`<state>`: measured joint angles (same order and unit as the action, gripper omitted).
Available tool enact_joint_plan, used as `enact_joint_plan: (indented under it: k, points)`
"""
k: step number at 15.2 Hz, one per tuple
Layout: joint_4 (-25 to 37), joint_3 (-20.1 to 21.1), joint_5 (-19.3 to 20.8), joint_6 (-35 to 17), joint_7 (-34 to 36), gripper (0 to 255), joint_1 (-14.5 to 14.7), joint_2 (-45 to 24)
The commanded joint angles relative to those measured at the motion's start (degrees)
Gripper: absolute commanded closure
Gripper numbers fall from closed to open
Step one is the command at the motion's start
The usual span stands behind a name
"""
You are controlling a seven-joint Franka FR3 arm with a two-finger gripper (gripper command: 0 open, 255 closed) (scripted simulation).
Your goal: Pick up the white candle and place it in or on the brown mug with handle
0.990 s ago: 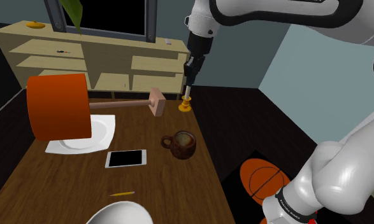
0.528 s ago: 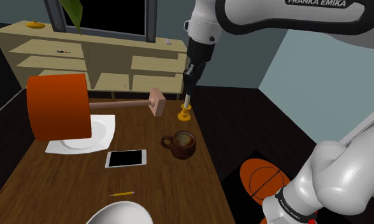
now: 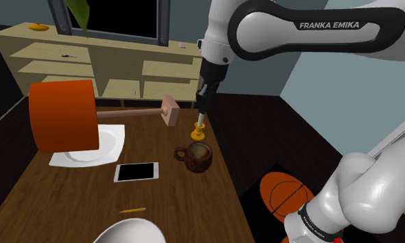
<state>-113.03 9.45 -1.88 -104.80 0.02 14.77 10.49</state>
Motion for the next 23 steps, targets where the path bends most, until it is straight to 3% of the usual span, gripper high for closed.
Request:
enact_joint_plan:
  k: [1,12,19,20,23]
  points:
    - [-1.5,0.0,0.0,-1.7,-0.1,255,0.0,-0.1]
    - [-8.7,0.2,0.1,-9.9,0.0,255,0.1,-1.2]
    - [-8.7,0.2,0.1,-9.9,0.0,255,0.1,-1.2]
    - [-8.7,0.2,0.1,-9.9,0.0,0,0.1,-1.2]
    - [-8.7,0.2,0.1,-9.9,0.0,0,0.1,-1.2]
